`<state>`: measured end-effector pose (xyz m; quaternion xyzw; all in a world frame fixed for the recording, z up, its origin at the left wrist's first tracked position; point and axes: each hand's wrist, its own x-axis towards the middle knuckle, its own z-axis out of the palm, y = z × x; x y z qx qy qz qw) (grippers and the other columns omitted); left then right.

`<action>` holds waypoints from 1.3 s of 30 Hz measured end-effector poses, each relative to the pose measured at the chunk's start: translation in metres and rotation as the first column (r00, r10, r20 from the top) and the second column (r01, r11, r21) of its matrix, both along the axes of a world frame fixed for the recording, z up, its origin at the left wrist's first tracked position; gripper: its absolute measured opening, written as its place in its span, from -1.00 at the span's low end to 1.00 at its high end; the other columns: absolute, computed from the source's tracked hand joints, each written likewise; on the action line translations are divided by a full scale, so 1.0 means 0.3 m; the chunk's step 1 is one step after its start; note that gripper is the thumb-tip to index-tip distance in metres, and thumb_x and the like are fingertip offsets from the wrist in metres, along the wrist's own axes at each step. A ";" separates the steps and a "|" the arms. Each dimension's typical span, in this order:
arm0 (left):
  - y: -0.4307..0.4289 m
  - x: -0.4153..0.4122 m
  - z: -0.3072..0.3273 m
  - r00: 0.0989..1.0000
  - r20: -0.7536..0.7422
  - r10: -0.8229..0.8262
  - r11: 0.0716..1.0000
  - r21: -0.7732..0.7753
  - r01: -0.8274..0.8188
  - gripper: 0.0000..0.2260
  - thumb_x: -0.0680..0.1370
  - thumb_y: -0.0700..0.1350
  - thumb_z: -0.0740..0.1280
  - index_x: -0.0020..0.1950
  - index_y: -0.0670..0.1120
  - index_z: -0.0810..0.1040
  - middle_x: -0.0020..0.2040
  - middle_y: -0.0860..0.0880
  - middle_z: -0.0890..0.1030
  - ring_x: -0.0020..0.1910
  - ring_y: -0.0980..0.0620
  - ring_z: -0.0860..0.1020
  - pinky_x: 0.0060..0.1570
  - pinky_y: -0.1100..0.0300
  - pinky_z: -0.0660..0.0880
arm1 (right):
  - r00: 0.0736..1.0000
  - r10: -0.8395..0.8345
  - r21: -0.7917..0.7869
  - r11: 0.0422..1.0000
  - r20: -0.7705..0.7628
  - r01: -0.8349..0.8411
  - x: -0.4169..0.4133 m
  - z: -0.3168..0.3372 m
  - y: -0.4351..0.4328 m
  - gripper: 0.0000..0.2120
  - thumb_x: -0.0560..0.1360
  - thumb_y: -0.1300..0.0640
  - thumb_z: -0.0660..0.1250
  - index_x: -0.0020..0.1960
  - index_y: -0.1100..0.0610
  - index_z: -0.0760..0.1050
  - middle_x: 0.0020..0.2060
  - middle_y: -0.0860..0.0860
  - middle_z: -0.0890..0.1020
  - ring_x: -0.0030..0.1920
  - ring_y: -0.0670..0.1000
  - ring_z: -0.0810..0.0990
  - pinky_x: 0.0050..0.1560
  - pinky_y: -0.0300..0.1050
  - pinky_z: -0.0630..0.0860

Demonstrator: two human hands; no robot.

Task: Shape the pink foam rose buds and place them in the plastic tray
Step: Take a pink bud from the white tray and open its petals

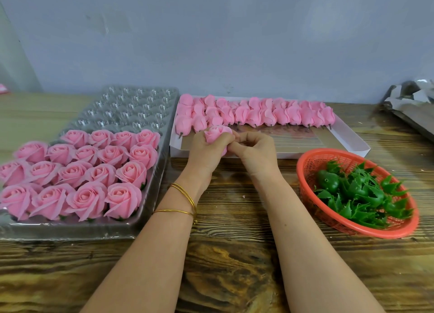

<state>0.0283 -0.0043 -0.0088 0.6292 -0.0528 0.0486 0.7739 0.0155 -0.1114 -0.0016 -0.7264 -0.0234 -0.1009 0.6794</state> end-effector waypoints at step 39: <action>-0.004 -0.019 0.001 0.987 0.107 0.123 0.992 -0.018 -0.121 -0.77 0.48 -0.15 0.46 -0.10 -0.33 0.60 -0.23 -0.16 0.63 -0.23 0.01 0.61 -0.20 0.14 0.59 | 0.999 -0.009 0.115 0.993 -0.034 0.013 -0.012 0.018 0.013 -0.81 0.44 0.47 0.20 -0.11 0.25 0.53 -0.30 0.07 0.58 -0.35 -0.16 0.57 -0.28 -0.27 0.51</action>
